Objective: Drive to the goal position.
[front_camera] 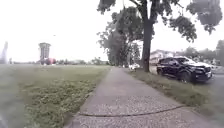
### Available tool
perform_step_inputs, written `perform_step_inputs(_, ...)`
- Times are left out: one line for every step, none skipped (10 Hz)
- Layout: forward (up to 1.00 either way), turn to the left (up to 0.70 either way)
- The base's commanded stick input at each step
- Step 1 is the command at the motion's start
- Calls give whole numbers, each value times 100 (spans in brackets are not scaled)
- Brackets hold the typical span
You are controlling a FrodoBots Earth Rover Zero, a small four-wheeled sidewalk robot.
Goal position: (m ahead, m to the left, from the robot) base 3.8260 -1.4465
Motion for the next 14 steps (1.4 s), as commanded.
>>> perform_step_inputs(70,0)
perform_step_inputs(70,0)
perform_step_inputs(70,0)
perform_step_inputs(70,0)
perform_step_inputs(70,0)
perform_step_inputs(70,0)
perform_step_inputs(70,0)
perform_step_inputs(70,0)
perform_step_inputs(70,0)
perform_step_inputs(70,0)
perform_step_inputs(70,0)
perform_step_inputs(70,0)
perform_step_inputs(70,0)
perform_step_inputs(70,0)
